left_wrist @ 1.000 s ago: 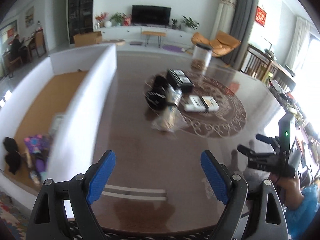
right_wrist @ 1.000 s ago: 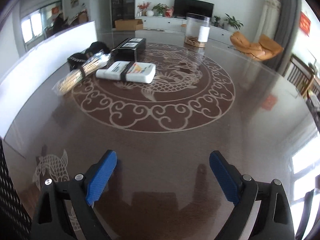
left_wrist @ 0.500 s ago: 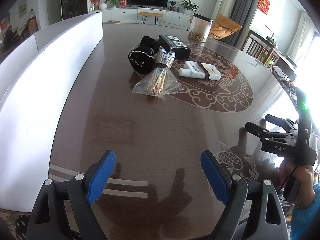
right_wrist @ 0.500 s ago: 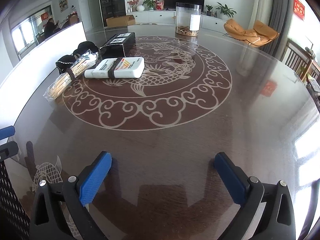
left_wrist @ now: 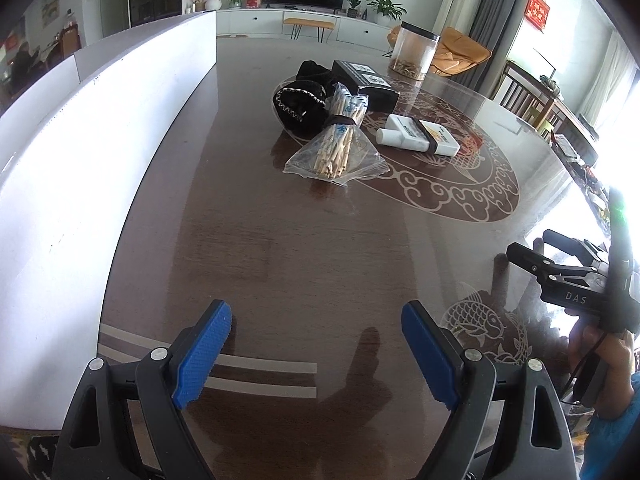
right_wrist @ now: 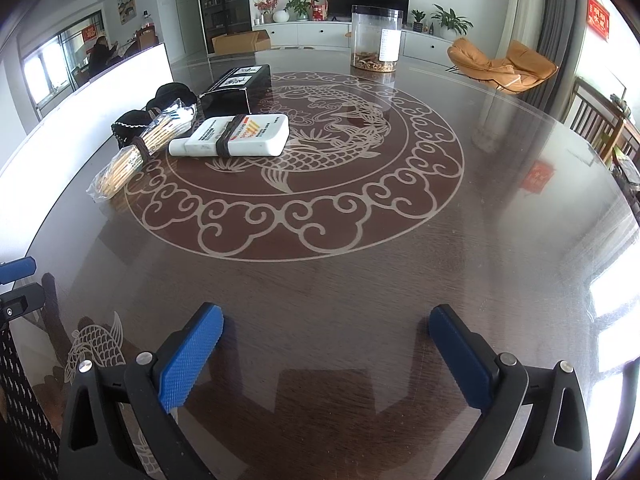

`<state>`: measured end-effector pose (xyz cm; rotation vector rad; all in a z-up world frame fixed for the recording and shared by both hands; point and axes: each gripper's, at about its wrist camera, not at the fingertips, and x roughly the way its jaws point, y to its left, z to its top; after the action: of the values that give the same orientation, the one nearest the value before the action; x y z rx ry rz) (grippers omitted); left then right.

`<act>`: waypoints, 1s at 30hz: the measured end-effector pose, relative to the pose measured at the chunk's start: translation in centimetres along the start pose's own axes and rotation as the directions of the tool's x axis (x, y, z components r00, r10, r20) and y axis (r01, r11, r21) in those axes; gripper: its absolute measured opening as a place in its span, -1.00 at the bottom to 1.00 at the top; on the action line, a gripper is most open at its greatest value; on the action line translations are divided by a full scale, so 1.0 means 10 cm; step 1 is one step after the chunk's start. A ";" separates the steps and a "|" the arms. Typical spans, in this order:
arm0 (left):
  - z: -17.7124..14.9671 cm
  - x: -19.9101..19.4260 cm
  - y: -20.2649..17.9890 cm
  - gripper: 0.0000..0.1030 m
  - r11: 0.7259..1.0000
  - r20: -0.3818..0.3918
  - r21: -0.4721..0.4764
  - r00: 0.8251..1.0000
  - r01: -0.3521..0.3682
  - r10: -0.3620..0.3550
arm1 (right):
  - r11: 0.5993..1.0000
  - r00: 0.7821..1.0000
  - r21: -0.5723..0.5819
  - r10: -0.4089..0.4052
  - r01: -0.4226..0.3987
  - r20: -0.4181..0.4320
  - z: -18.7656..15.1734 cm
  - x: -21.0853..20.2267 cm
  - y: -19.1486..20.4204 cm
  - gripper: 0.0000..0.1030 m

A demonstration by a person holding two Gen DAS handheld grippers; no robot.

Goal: Organize objects

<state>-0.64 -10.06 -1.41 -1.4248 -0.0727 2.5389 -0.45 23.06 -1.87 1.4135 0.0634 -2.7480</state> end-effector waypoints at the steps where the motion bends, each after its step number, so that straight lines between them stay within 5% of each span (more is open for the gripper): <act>1: 0.01 0.01 0.01 0.69 1.000 0.000 -0.004 1.000 0.000 0.000 | 1.000 1.000 0.000 0.000 0.000 0.000 0.00 0.00 0.00 1.00; 7: 0.20 0.05 0.09 0.69 0.999 0.000 -0.021 0.999 0.032 -0.032 | 1.000 1.000 0.000 0.000 0.000 0.000 0.00 0.00 0.00 1.00; 14: 0.86 0.21 -0.14 0.69 0.996 0.025 0.080 0.999 0.044 -0.047 | 1.000 1.000 0.003 -0.001 0.001 -0.001 0.02 0.04 0.03 1.00; 19: 1.23 0.75 -0.21 0.68 0.997 -0.090 0.039 0.994 0.066 -0.062 | 1.000 1.000 0.019 0.004 -0.004 0.004 0.04 0.05 0.02 1.00; 20: 1.24 0.83 -0.23 0.61 0.998 -0.094 0.049 0.994 0.050 -0.046 | 1.000 1.000 0.022 0.008 -0.008 0.006 0.04 0.04 0.01 1.00; 23: 1.21 0.83 -0.32 -0.32 0.992 -0.022 0.121 0.999 -0.032 0.035 | 1.000 1.000 0.027 0.012 -0.012 0.007 0.04 0.04 0.01 1.00; 26: 1.00 0.69 -0.31 -0.39 0.994 -0.023 0.108 1.000 0.006 -0.004 | 1.000 1.000 0.020 -0.003 0.003 0.002 0.04 0.05 0.04 1.00; 30: 0.49 0.38 -0.31 -0.33 0.988 -0.022 0.150 0.999 -0.030 0.034 | 1.000 1.000 0.021 -0.006 0.006 0.001 0.05 0.04 0.04 1.00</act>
<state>-6.17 -5.85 -1.47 -1.4100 0.1429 2.4923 -1.06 22.63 -1.96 1.4192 0.0392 -2.7628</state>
